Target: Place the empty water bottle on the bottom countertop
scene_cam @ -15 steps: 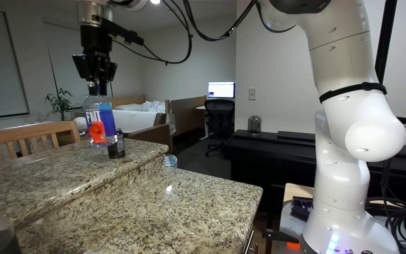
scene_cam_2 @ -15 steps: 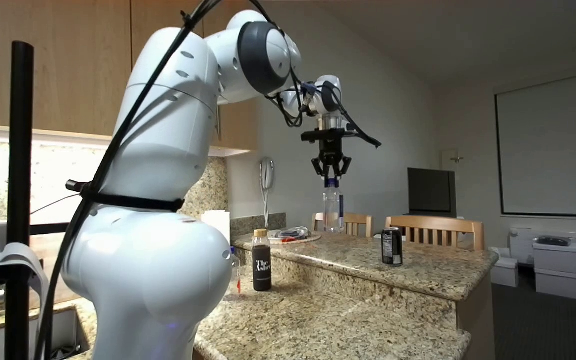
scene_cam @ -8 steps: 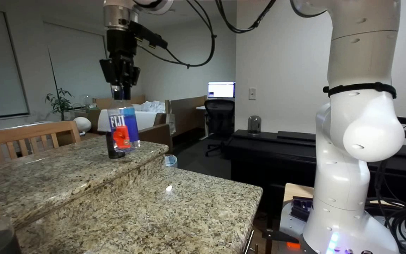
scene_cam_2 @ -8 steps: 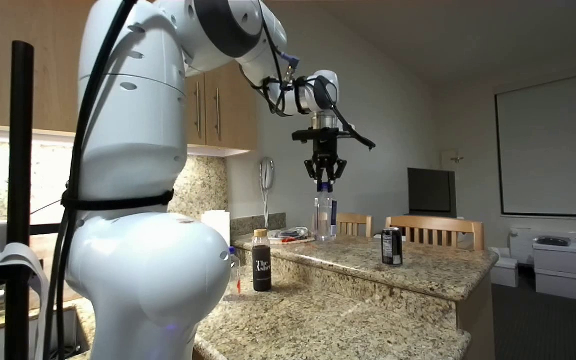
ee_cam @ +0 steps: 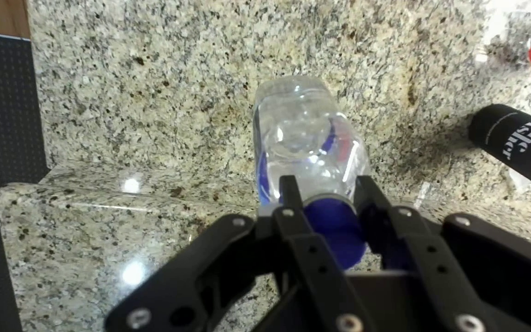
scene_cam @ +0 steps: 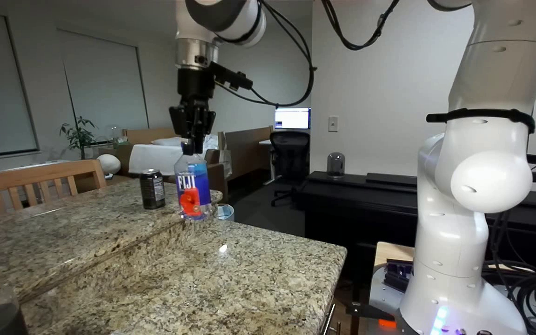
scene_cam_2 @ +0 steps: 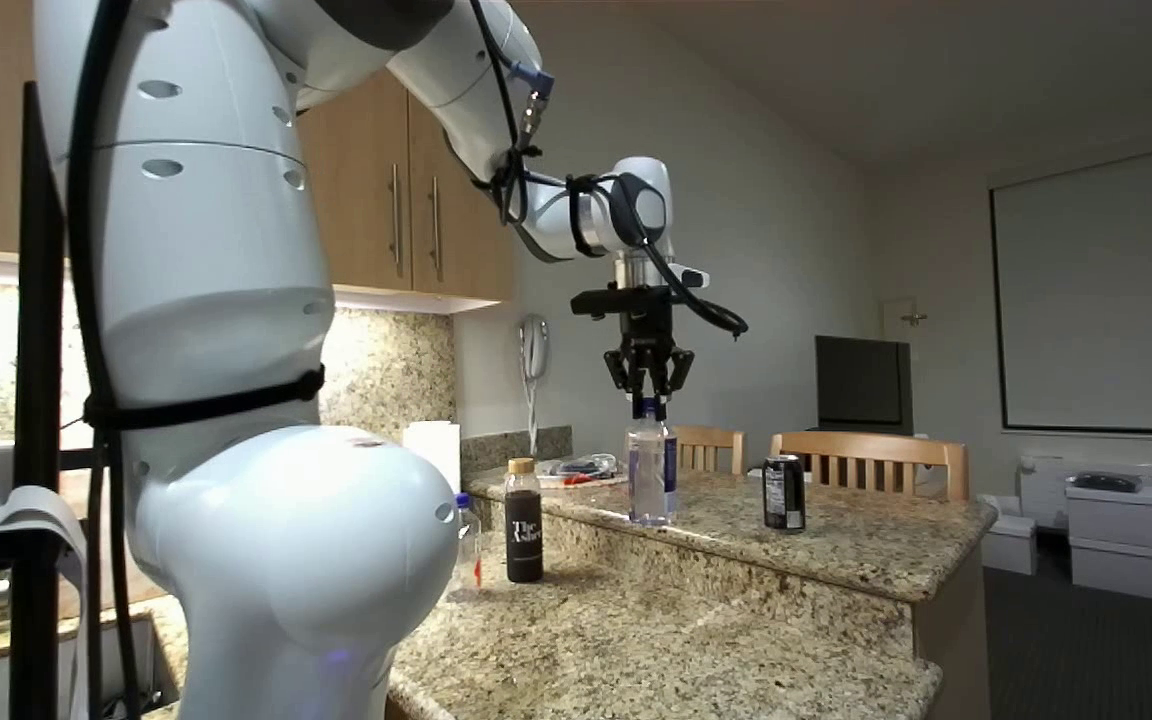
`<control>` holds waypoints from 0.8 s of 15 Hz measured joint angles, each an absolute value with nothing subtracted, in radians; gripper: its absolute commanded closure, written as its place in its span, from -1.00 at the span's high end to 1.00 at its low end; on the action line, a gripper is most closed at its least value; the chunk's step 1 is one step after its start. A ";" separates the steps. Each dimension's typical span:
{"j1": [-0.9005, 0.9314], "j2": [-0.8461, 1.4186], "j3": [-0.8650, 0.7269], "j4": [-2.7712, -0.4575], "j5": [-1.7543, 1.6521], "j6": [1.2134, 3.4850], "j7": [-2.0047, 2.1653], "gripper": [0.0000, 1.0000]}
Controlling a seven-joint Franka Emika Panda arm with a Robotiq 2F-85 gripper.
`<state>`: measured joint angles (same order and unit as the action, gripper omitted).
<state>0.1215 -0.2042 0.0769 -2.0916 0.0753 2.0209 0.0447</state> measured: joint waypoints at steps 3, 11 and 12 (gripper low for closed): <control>0.121 -0.251 0.078 -2.222 0.075 2.173 0.049 -0.70; 0.121 -0.324 0.077 -2.412 0.098 2.306 0.059 -0.70; 0.121 -0.331 0.077 -2.421 0.103 2.306 0.059 -0.70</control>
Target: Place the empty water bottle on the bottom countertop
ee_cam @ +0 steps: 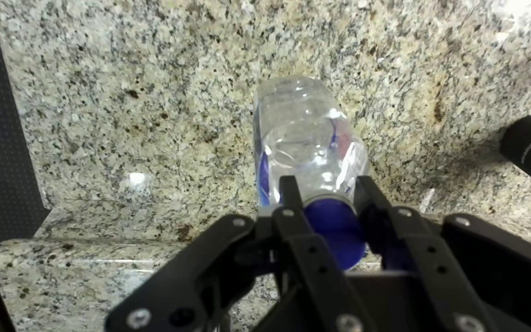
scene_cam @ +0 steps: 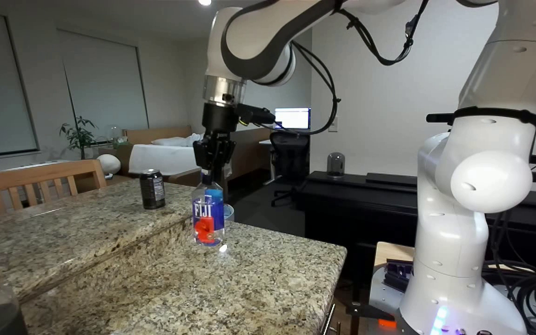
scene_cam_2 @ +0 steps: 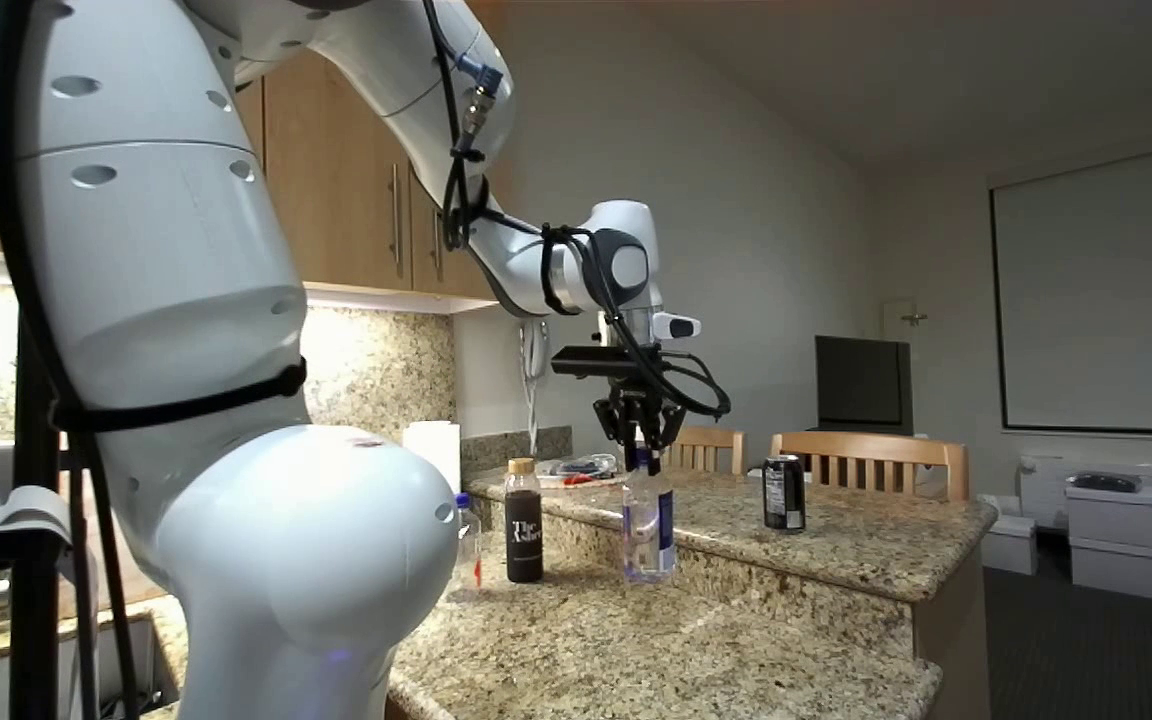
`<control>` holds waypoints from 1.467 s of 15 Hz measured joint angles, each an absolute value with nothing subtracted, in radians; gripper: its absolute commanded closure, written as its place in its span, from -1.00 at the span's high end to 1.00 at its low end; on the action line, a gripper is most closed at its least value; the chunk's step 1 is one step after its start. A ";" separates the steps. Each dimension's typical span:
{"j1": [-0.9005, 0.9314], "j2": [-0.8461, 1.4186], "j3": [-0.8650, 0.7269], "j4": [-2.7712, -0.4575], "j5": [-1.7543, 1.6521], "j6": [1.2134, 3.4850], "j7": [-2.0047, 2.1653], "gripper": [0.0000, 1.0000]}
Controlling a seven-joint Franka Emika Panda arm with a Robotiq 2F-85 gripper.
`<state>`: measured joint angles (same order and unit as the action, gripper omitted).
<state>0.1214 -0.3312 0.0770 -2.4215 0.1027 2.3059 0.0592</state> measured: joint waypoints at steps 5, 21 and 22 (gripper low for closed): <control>0.121 -0.352 0.077 -2.443 0.113 2.304 0.068 -0.71; 0.123 -0.381 0.082 -2.428 0.113 2.209 0.072 -0.71; 0.123 -0.380 0.082 -2.428 0.113 2.208 0.072 -0.70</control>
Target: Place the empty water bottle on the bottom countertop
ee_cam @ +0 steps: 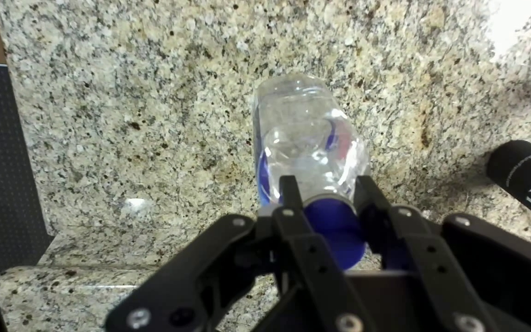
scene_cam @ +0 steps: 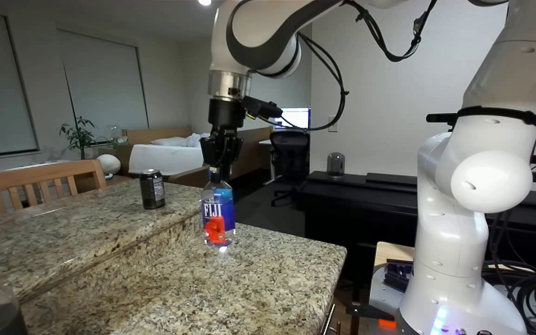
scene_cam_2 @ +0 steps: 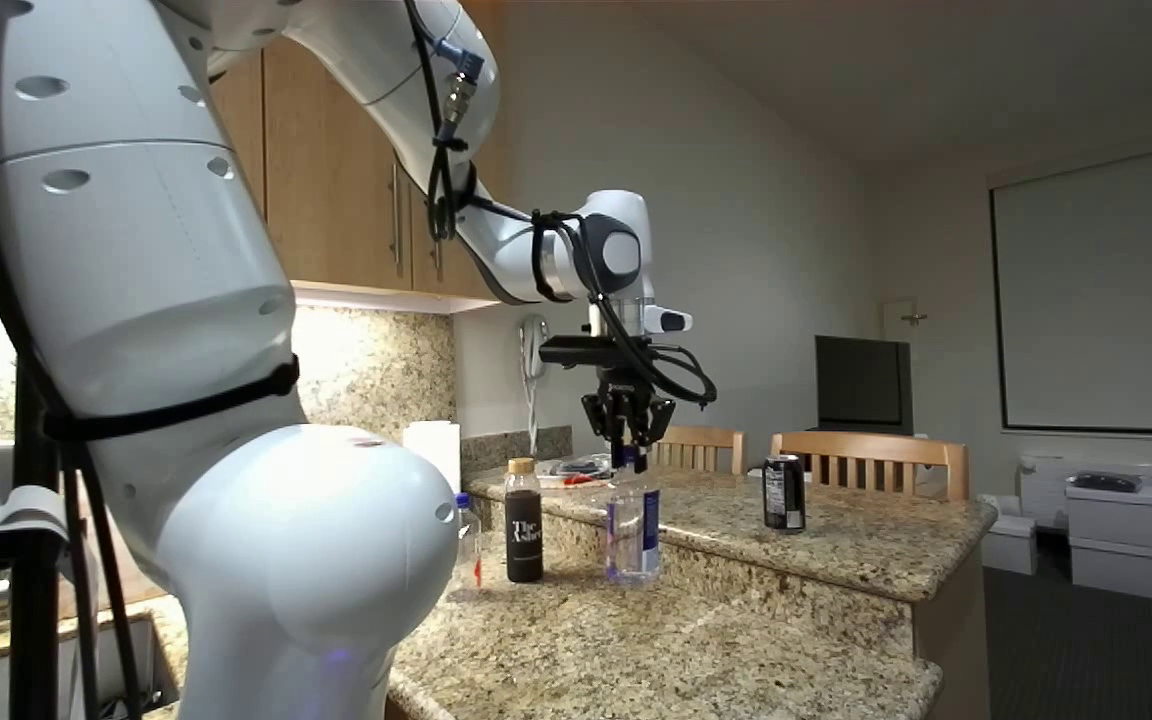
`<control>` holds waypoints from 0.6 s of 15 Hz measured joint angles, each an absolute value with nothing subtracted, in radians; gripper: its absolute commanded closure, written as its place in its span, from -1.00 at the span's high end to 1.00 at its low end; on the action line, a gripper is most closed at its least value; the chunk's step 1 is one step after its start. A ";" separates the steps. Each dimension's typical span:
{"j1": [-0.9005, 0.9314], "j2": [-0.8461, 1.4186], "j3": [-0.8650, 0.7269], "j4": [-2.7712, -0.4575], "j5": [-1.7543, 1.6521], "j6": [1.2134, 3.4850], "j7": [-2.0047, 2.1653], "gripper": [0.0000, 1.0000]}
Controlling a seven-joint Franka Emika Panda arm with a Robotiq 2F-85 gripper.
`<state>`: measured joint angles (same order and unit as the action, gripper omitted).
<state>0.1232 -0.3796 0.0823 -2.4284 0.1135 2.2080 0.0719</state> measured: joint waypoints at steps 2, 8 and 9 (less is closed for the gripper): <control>0.123 -0.368 0.081 -2.429 0.113 2.208 0.072 -0.70; 0.123 -0.292 0.071 -2.447 0.114 2.264 0.071 -0.70; 0.123 -0.282 0.071 -2.453 0.114 2.286 0.071 -0.70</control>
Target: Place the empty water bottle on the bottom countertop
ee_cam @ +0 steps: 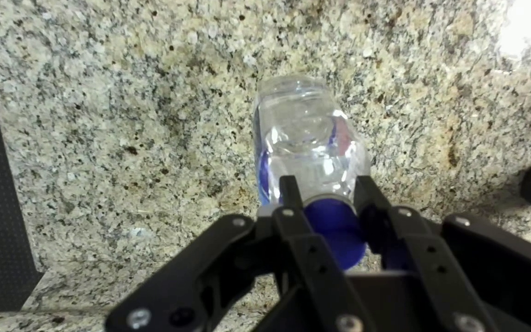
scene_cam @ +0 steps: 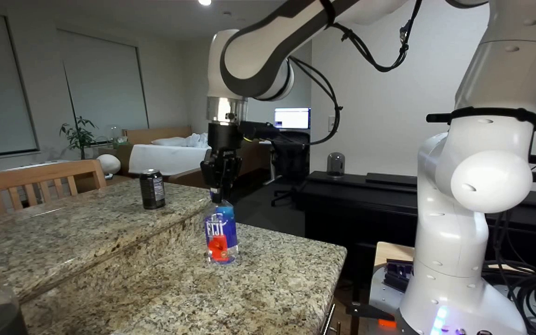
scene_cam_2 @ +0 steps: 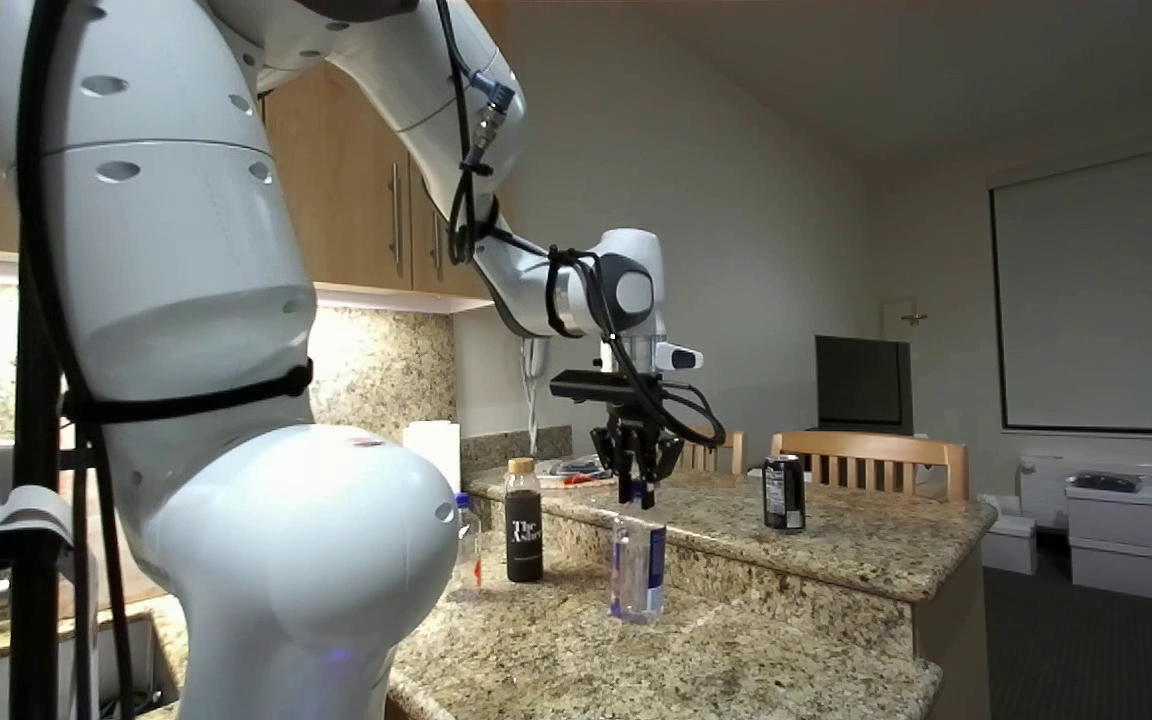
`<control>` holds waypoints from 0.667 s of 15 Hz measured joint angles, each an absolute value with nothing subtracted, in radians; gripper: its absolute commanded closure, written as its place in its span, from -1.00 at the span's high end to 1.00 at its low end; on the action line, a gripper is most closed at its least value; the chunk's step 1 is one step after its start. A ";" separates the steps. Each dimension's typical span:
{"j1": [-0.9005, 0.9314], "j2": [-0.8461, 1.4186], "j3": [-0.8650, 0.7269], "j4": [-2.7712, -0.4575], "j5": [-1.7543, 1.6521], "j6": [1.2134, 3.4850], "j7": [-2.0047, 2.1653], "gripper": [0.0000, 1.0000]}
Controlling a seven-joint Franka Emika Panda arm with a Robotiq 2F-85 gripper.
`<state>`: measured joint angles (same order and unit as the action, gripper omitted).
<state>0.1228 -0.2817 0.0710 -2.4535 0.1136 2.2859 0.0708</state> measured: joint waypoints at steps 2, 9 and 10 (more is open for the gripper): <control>0.123 -0.265 0.071 -2.469 0.114 2.333 0.071 -0.70; 0.125 -0.234 0.072 -2.531 0.115 2.449 0.069 -0.71; 0.126 -0.229 0.072 -2.532 0.115 2.450 0.069 -0.71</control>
<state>0.1256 -0.2293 0.0722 -2.5322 0.1152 2.4503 0.0685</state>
